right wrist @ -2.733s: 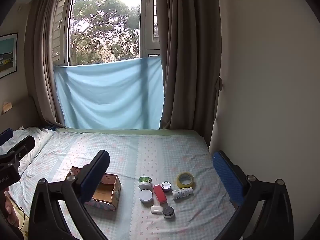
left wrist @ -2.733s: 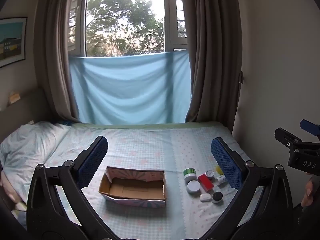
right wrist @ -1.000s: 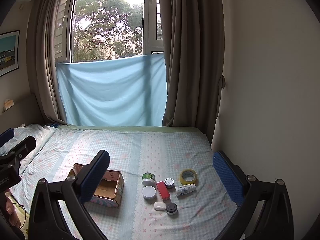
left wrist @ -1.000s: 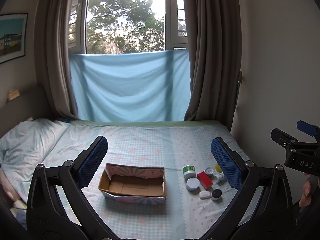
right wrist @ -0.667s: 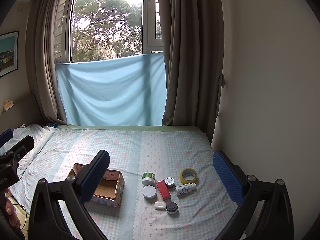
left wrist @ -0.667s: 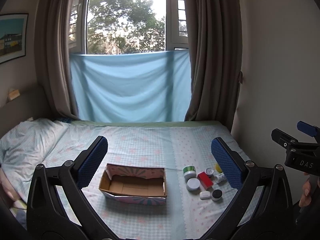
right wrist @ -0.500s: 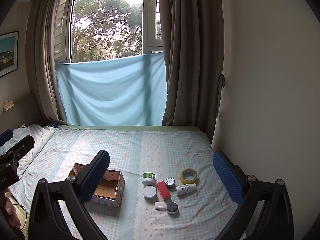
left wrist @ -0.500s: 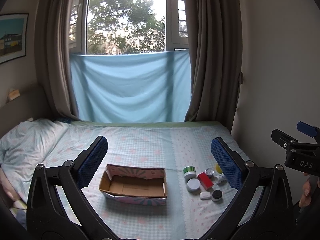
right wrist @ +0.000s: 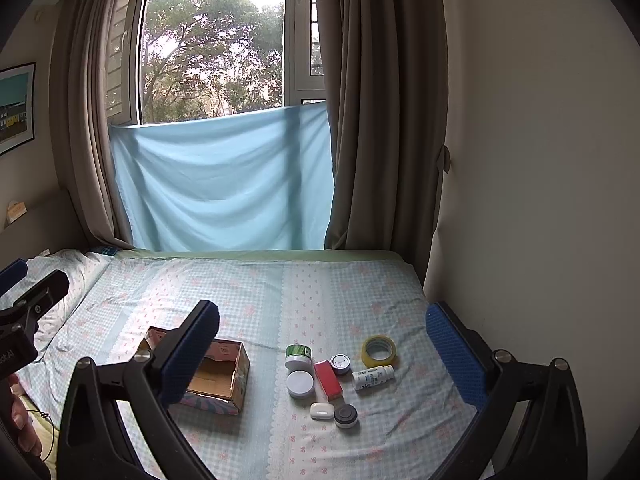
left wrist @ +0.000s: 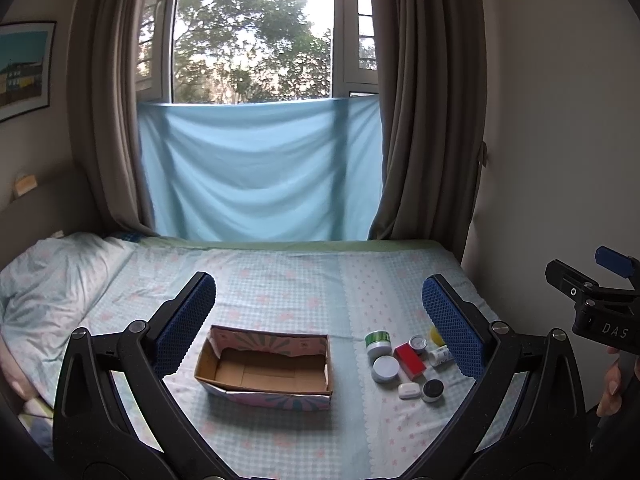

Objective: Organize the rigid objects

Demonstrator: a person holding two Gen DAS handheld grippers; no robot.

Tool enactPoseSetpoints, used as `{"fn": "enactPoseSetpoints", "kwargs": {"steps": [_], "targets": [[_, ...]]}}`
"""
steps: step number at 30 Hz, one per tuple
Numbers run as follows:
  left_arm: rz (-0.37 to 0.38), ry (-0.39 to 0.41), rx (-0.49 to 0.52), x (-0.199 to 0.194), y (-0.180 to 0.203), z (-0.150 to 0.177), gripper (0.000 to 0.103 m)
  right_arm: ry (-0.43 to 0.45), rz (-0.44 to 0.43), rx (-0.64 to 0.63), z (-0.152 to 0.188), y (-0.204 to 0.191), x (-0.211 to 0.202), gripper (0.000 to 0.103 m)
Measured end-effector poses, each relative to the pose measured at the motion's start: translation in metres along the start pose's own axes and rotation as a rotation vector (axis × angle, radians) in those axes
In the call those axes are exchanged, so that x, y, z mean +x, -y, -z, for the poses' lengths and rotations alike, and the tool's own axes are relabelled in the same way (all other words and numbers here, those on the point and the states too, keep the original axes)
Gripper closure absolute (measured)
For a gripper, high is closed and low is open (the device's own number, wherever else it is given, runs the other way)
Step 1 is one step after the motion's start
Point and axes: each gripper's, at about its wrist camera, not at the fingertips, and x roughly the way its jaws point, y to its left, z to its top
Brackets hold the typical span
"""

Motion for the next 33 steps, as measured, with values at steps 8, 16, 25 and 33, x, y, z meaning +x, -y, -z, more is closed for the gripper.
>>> {"fn": "enactPoseSetpoints", "kwargs": {"steps": [8,16,25,33], "targets": [[0.017,-0.042,-0.024,0.021,0.008,-0.002,0.001,-0.023,-0.002,0.01,-0.008,0.012,0.015,0.0],[0.005,-0.093,-0.006,0.057,0.036,0.017,0.0,-0.044,-0.003,0.022,-0.005,0.044,0.061,0.0],[0.077,-0.254,0.028,0.154,0.074,0.072,0.001,-0.178,0.044,0.014,0.022,0.087,0.155,0.0],[0.151,-0.458,0.079,0.274,0.111,0.157,0.001,-0.354,0.075,0.04,0.073,0.121,0.269,0.0]]}}
